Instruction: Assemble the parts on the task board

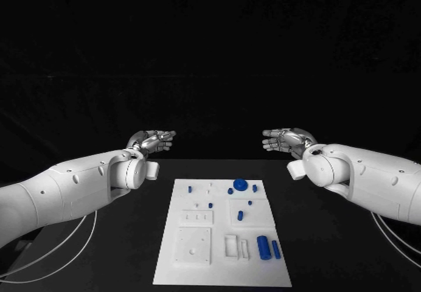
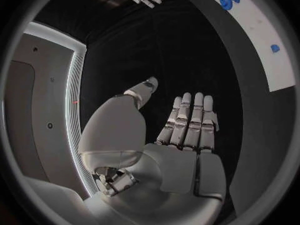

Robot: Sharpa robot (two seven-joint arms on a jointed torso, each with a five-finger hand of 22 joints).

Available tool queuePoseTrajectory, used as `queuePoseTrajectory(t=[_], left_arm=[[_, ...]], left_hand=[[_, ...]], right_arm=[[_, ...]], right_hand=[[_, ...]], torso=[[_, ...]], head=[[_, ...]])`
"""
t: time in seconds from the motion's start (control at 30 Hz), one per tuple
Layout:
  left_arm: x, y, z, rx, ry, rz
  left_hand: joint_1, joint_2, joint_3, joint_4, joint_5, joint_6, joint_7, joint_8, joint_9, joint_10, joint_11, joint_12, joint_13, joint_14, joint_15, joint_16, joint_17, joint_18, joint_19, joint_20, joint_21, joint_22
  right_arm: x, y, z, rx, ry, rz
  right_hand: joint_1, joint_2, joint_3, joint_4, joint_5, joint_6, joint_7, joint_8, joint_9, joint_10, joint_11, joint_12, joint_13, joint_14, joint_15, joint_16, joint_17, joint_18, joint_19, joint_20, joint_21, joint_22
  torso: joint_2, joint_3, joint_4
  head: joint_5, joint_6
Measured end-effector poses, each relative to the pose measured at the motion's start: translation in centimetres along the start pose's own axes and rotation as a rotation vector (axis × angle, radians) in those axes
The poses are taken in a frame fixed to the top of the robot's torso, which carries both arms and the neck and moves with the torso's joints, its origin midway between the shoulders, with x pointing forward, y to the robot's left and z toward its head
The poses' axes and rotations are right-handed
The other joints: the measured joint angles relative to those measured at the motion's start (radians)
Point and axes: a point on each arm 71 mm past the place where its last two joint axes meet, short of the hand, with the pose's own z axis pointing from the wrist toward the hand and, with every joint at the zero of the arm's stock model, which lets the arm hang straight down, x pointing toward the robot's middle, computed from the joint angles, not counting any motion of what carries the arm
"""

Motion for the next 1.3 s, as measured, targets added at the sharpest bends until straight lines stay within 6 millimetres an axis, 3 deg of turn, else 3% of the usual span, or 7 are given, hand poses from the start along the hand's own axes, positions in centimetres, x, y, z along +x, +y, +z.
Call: queuePoseTrajectory(t=[0.27,0.4,0.53,0.67,0.87,0.93,1.3], left_arm=[[-0.2,0.0,-0.5,0.006,0.027,-0.007],[0.1,-0.1,-1.3,0.008,0.066,-0.017],[0.6,-0.2,-2.3,0.013,0.106,-0.027],[0.9,-0.5,-3.3,0.023,0.139,-0.034],[1.5,-1.1,-4.5,0.036,0.184,-0.044],[1.8,-1.5,-4.9,0.043,0.201,-0.046],[2.6,-3.3,-6.1,0.092,0.263,-0.058]], left_hand=[[0.035,0.046,-0.014,-0.067,0.017,0.104,0.016,0.034,0.003,0.163,-0.001,0.057,0.018,0.182,-0.024,0.087,0.031,0.031,0.143,-0.025,0.066,0.0],[0.055,0.067,-0.01,-0.116,0.027,0.14,0.006,0.039,-0.001,0.235,-0.026,0.075,0.027,0.274,-0.061,0.135,0.057,0.048,0.216,-0.051,0.112,0.0],[0.064,0.076,-0.007,-0.174,0.027,0.157,0.003,0.041,-0.015,0.27,-0.04,0.074,0.029,0.387,-0.118,0.208,0.107,0.063,0.308,-0.09,0.191,0.0],[0.064,0.081,0.012,-0.225,0.027,0.165,0.003,0.03,-0.033,0.281,-0.04,0.044,0.022,0.41,-0.137,0.259,0.153,0.062,0.329,-0.116,0.249,0.0],[0.058,0.08,0.028,-0.241,0.031,0.171,0.004,0.026,-0.042,0.284,-0.036,0.028,0.018,0.41,-0.137,0.274,0.173,0.052,0.325,-0.133,0.276,0.0],[0.056,0.078,0.03,-0.243,0.031,0.171,0.004,0.026,-0.043,0.284,-0.036,0.025,0.018,0.411,-0.139,0.281,0.177,0.047,0.327,-0.135,0.28,0.0],[0.018,0.063,0.028,-0.246,0.008,0.171,0.004,0.022,-0.05,0.302,-0.042,0.013,0.017,0.413,-0.148,0.294,0.191,0.035,0.326,-0.148,0.303,0.0]], right_arm=[[0.1,0.5,0.3,-0.08,0.02,-0.283],[0.4,0.8,0.3,-0.121,0.042,-0.434],[1.5,1.0,0.0,-0.17,0.091,-0.606],[2.9,1.3,-0.3,-0.226,0.138,-0.775],[5.1,1.7,-0.5,-0.311,0.193,-1.001],[5.9,1.9,-0.6,-0.344,0.211,-1.076],[9.0,1.4,-0.8,-0.44,0.245,-1.359]], right_hand=[[0.055,-0.009,0.074,-0.059,-0.02,0.121,0.019,0.04,0.002,0.119,-0.04,0.027,0.005,0.111,-0.038,0.05,0.019,0.05,0.115,-0.002,0.015,-0.011],[0.085,-0.022,0.121,-0.088,-0.031,0.163,0.019,0.048,-0.002,0.171,-0.061,0.036,0.007,0.215,-0.085,0.104,0.05,0.09,0.226,-0.008,0.053,-0.011],[0.099,-0.036,0.14,-0.123,-0.029,0.198,0.01,0.048,-0.005,0.23,-0.08,0.042,0.016,0.388,-0.169,0.201,0.127,0.156,0.425,-0.025,0.141,0.002],[0.124,-0.051,0.142,-0.141,0.008,0.232,-0.004,0.053,-0.005,0.294,-0.121,0.054,0.031,0.544,-0.225,0.306,0.228,0.15,0.608,-0.089,0.233,0.026],[0.166,-0.069,0.115,-0.145,0.056,0.273,-0.021,0.06,-0.003,0.333,-0.155,0.053,0.041,0.693,-0.265,0.532,0.389,0.141,0.82,-0.189,0.399,0.034],[0.167,-0.07,0.114,-0.144,0.058,0.285,-0.024,0.051,-0.012,0.344,-0.151,0.035,0.041,0.673,-0.267,0.65,0.475,0.131,0.841,-0.214,0.498,0.034],[0.171,-0.076,0.121,-0.146,0.026,0.297,-0.026,0.033,-0.023,0.358,-0.152,-0.006,0.039,0.652,-0.263,0.752,0.501,0.101,0.83,-0.236,0.679,0.034]], torso=[[0.001,-0.0009,-0.001],[0.004,-0.001,0.0005],[0.01,-0.0009,0.0029],[0.02,0.001,0.0065],[0.044,0.0055,0.0153],[0.051,0.0073,0.0185],[0.097,0.0139,0.0344]], head=[[0.002,0.008],[-0.001,0.012],[-0.003,0.016],[-0.009,0.023],[-0.017,0.034],[-0.02,0.037],[-0.034,0.052]])
